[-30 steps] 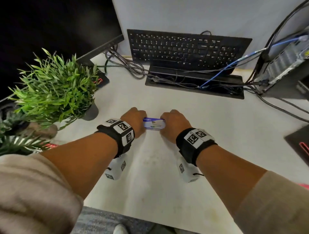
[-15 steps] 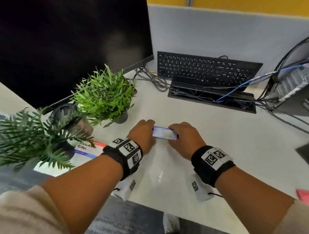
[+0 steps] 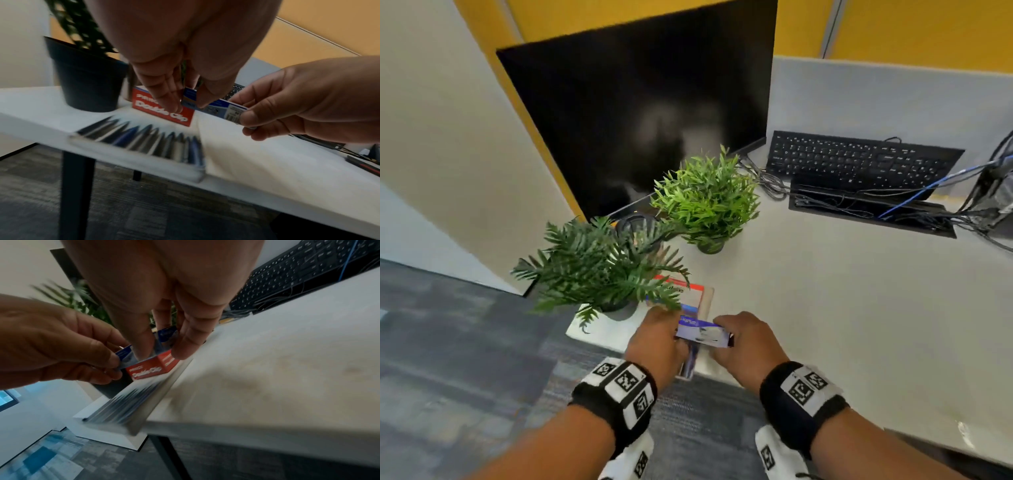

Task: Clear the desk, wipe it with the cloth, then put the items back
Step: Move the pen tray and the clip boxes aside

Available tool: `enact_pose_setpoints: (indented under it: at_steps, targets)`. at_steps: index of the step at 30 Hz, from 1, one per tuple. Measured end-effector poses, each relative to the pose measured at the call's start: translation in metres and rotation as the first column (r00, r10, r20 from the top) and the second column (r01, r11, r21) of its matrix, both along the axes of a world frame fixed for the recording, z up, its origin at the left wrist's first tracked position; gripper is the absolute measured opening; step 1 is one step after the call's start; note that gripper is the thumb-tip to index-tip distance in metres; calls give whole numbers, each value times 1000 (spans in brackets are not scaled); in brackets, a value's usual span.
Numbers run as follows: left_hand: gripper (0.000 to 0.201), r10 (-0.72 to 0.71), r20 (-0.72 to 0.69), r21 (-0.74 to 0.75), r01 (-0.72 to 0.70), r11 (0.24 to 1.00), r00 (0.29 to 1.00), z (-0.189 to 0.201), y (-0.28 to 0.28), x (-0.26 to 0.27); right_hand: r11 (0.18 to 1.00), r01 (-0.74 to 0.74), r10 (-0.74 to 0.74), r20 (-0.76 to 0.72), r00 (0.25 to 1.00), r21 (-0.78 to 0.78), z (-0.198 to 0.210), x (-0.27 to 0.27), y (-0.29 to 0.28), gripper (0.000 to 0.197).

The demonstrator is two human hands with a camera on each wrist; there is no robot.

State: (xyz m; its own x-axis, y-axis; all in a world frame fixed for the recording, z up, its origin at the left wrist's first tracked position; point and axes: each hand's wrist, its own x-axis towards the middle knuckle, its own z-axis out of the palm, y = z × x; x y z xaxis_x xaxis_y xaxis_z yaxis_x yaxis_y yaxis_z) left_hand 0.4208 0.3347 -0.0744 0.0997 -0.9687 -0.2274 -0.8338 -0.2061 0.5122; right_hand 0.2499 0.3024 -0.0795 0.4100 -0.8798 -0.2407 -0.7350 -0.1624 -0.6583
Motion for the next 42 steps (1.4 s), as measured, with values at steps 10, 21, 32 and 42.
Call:
enact_pose_setpoints:
  at_steps: [10,21,32,42]
  targets:
    - [48,30,19,34,-31,999,999,-21,15,53,1000,2,-2,-88,996,-2,-23,65,10,29]
    - [43,31,132,31,-36,999,991,-28,15,45,1000,-1,-2,-134,991,-19,-33,65,8,30]
    - [47,-324,183,-66,341,938,928,12,25,-43,976,210,-212,-47,976,-57,-5,-22,25,41]
    - [55,-622,215,-21,641,768,753,48,-37,-212,834,547,-551,-61,832,-66,15,-205,19,35]
